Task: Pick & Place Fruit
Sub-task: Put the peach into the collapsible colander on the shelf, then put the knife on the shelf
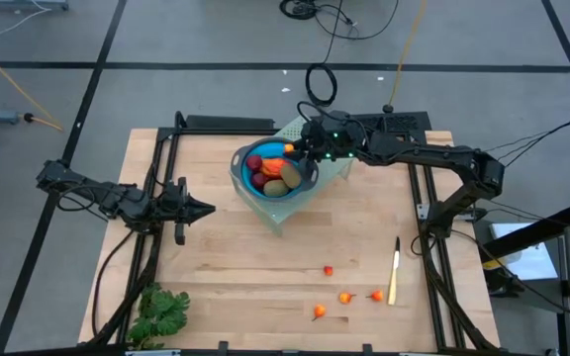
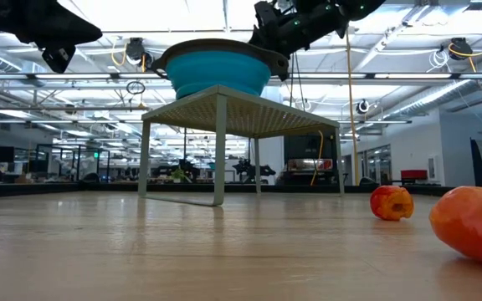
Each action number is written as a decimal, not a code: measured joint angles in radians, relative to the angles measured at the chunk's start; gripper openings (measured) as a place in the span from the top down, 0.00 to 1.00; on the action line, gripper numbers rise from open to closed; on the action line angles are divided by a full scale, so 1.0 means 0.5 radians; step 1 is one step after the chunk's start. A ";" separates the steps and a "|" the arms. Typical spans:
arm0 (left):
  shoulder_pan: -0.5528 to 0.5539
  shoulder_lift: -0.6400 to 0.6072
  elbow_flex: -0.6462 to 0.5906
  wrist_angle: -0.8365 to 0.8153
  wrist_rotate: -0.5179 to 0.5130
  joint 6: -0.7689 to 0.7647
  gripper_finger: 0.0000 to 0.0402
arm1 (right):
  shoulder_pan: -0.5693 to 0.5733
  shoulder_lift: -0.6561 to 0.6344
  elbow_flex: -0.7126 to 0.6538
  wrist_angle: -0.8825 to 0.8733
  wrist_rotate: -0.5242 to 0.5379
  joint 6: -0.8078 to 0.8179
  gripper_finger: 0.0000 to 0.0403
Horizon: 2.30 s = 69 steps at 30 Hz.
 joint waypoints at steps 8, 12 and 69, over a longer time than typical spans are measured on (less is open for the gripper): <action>0.000 0.000 0.000 0.001 0.000 0.002 0.95 | 0.000 -0.001 0.000 0.000 0.000 0.000 0.58; 0.000 0.000 0.000 0.001 0.000 0.002 0.95 | 0.001 -0.001 0.000 0.018 0.000 -0.041 0.55; 0.000 0.000 0.000 -0.089 0.019 -0.002 0.95 | 1.632 -0.437 -0.021 -1.413 0.850 0.486 1.00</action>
